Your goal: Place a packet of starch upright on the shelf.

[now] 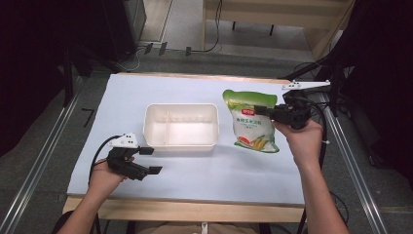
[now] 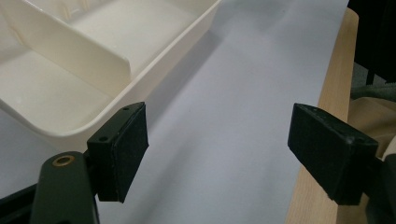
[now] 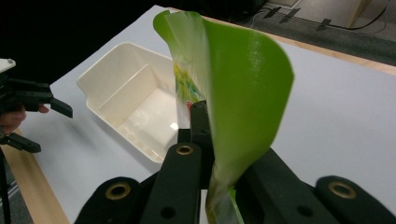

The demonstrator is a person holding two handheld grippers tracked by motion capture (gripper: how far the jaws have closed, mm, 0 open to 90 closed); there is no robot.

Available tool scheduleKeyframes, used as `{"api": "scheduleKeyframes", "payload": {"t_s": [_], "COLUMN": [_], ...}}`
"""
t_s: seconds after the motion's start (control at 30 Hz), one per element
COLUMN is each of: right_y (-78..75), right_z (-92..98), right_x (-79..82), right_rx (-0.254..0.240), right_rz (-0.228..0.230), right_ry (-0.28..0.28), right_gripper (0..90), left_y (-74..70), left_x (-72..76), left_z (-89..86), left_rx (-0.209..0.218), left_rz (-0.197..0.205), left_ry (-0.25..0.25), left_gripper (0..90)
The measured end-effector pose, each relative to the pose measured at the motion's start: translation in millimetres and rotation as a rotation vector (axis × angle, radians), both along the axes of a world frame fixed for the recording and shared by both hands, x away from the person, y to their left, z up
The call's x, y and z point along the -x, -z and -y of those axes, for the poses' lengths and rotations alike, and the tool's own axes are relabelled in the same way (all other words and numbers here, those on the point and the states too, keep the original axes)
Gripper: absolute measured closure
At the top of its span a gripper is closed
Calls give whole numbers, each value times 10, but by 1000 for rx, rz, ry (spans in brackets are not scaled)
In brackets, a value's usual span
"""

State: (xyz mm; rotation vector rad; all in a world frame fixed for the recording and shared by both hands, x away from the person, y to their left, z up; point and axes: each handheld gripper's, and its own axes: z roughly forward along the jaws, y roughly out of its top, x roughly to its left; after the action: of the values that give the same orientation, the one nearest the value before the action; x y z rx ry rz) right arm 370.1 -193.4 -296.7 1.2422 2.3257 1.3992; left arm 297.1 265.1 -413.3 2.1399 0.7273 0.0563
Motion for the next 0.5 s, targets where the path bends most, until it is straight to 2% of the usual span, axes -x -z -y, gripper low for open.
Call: {"api": "scheduleKeyframes", "payload": {"t_s": [0.3, 0.5], "right_y": [-191, -393], "right_z": [-167, -334], "right_x": [-113, -200], "right_rx": [-19, 10], "right_rz": [10, 27], "right_ry": [-27, -57], "right_gripper": [900, 900], "left_y": [-3, 1], "left_x": [8, 4], "left_z": [6, -7], "left_rx": [2, 7], "left_rz": [4, 2], "left_ry": [5, -8], "left_gripper": [209, 209]}}
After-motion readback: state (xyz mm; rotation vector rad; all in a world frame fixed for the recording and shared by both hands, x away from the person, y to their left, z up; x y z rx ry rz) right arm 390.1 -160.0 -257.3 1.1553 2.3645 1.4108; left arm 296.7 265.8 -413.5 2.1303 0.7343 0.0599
